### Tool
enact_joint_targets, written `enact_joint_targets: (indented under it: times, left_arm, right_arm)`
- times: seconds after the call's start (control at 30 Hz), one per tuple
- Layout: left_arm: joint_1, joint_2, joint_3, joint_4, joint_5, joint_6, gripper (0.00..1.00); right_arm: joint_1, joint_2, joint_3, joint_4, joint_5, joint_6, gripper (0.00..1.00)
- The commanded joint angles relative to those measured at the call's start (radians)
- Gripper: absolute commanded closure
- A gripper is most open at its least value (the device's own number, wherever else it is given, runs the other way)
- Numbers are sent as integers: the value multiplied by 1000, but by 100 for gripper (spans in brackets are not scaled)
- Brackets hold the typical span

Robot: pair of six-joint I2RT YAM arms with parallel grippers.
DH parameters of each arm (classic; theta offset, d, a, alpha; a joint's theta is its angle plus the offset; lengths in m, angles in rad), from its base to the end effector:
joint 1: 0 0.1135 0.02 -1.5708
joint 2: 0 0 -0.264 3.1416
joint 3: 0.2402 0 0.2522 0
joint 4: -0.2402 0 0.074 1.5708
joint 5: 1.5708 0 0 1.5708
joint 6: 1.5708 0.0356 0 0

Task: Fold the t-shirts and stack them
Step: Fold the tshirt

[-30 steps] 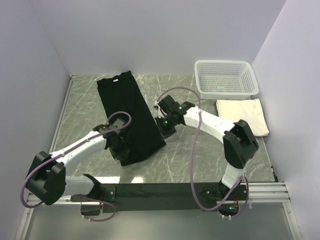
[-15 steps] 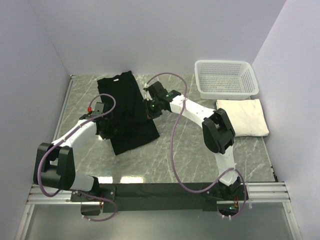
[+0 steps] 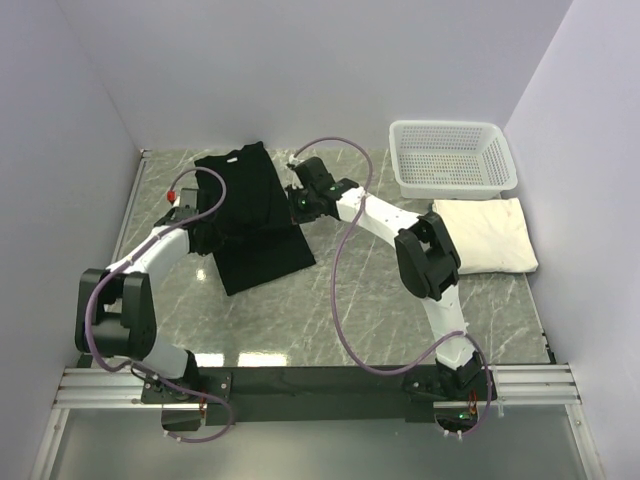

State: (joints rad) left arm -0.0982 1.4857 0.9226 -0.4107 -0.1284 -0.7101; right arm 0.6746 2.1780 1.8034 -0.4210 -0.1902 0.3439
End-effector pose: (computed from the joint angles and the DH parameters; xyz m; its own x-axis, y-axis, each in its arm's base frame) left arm 0.2972 -0.0247 0.2061 -0.6408 -0.5865 -0.4953 -0.5171 0.8066 -0.2862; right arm 0.3838 0.3156 0.2187 -0.7668 -0.1893 -0.6134 -0.4866 0.7946 0.3631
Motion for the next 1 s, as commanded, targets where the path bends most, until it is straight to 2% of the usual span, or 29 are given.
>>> enact_joint_targets:
  times: [0.0,0.77,0.87,0.9,0.97]
  left_arm:
    - [5,30,61,79,13,52,99]
    - [8,154,91,101,-10,23,98]
    - [8,140,85,107,-20,15,86]
    - [8,124,84,110,-33,14,75]
    - [8,99,75,112,-53,8,58]
  right_arm:
    - [-27,3,-4,71,32,9,100]
    - [-41,82,4,117,15,26,98]
    - [-43,91,19,111,12,24,85]
    - [-41,88,23,107,12,24,75]
    - [-41,66,24,103,11,26,65]
